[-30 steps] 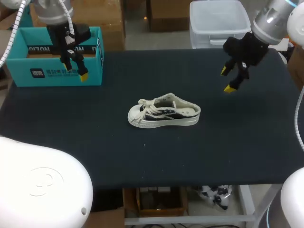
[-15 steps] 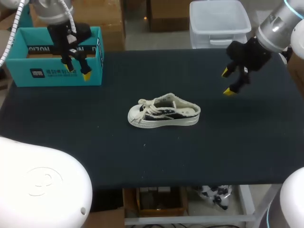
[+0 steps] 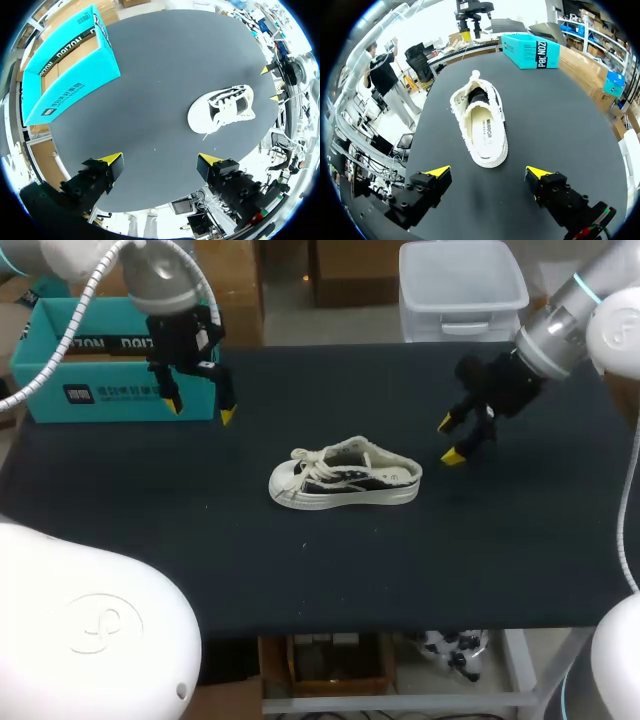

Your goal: Open the shoe tongue, take the insole out of the shoe, put the insole back into the shoe, and pack the shoe into the shoebox

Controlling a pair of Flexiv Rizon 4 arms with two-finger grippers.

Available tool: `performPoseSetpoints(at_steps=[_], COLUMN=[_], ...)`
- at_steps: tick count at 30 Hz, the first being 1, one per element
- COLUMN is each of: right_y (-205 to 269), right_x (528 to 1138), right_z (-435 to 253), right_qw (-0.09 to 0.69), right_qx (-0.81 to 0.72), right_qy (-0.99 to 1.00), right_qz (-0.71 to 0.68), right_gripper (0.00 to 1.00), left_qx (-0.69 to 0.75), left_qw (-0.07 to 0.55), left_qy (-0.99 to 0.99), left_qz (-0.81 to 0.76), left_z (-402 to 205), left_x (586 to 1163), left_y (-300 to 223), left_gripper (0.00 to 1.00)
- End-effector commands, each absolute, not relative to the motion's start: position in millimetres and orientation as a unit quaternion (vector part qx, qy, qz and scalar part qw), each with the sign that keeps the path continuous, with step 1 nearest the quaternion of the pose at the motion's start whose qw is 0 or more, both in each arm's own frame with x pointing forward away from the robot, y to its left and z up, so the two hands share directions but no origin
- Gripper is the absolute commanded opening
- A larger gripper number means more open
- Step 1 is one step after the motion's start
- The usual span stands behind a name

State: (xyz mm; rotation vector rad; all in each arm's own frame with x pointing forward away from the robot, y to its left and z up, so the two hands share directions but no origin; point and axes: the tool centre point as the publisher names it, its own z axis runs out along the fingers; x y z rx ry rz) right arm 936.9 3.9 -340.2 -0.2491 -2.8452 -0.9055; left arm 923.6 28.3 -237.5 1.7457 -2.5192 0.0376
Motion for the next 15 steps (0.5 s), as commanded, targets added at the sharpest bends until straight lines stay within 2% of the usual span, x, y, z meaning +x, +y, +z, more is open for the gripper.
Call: performPoseSetpoints(at_steps=[1, 15], right_y=[11.8, 48.0], right_x=[937.3, 916.6], right_z=[-362.5, -397.8], right_qw=[0.078, 0.014], right_qx=[-0.085, -0.086], right_qy=[-0.940, -0.915], right_qz=[-0.322, -0.395], right_gripper=[1.00, 1.00], left_qx=[0.568, 0.550], left_qw=[0.033, 0.053], left_qy=[-0.822, -0.833], left_qz=[0.011, 0.015], left_z=[-244.7, -253.1], left_x=[917.7, 906.7], left_y=[16.5, -14.6], left_gripper=[1.00, 1.00])
